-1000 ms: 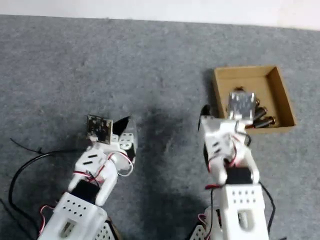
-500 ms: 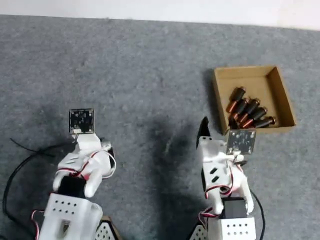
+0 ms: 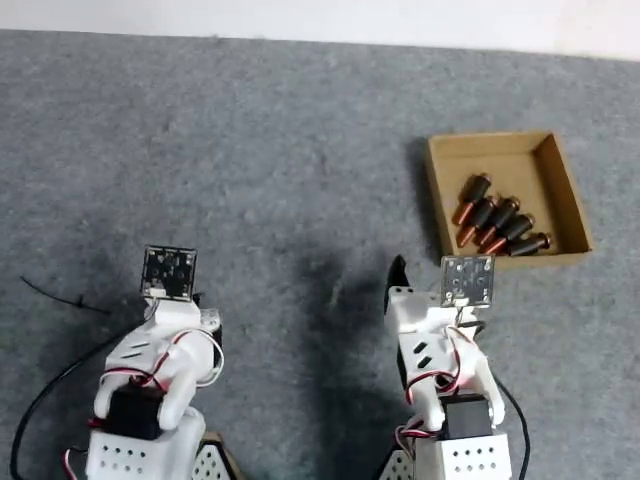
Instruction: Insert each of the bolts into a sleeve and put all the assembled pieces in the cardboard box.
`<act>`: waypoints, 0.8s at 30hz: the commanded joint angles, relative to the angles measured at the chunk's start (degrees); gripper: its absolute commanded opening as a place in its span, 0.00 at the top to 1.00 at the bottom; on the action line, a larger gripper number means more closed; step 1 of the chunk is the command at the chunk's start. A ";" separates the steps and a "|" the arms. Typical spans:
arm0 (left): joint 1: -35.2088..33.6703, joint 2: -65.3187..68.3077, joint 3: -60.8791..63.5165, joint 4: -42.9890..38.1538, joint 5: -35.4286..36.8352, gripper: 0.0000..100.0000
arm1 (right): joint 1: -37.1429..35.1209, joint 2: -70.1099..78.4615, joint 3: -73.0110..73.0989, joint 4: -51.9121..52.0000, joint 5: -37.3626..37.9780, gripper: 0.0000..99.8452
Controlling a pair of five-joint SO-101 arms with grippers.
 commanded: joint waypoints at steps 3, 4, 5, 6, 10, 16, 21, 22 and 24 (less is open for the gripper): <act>-0.66 -1.98 7.25 0.18 -0.62 0.99 | 0.04 -0.48 9.10 6.64 -0.35 0.76; -0.66 -2.07 9.19 0.18 -0.62 0.99 | 0.04 -0.48 9.10 8.57 -0.35 0.76; -0.66 -2.07 9.54 0.35 -0.62 0.99 | 0.04 -0.48 9.10 10.95 -0.35 0.76; -0.75 -2.07 9.27 0.53 -0.62 0.99 | 0.04 -0.48 9.10 13.41 -0.35 0.76; -3.21 -2.07 9.27 1.93 -0.62 0.99 | 0.13 -0.48 9.10 22.99 -0.35 0.76; -8.66 -2.07 9.27 8.79 -0.62 0.99 | 0.13 -0.57 9.10 31.69 -0.35 0.76; -9.36 -2.07 9.27 8.79 -0.53 0.99 | 0.13 -0.57 9.10 31.60 -0.35 0.76; -9.36 -2.07 9.27 8.79 -0.53 0.99 | 0.13 -0.57 9.10 31.60 -0.35 0.76; -9.36 -2.07 9.27 8.79 -0.53 0.99 | 0.13 -0.57 9.10 31.60 -0.35 0.76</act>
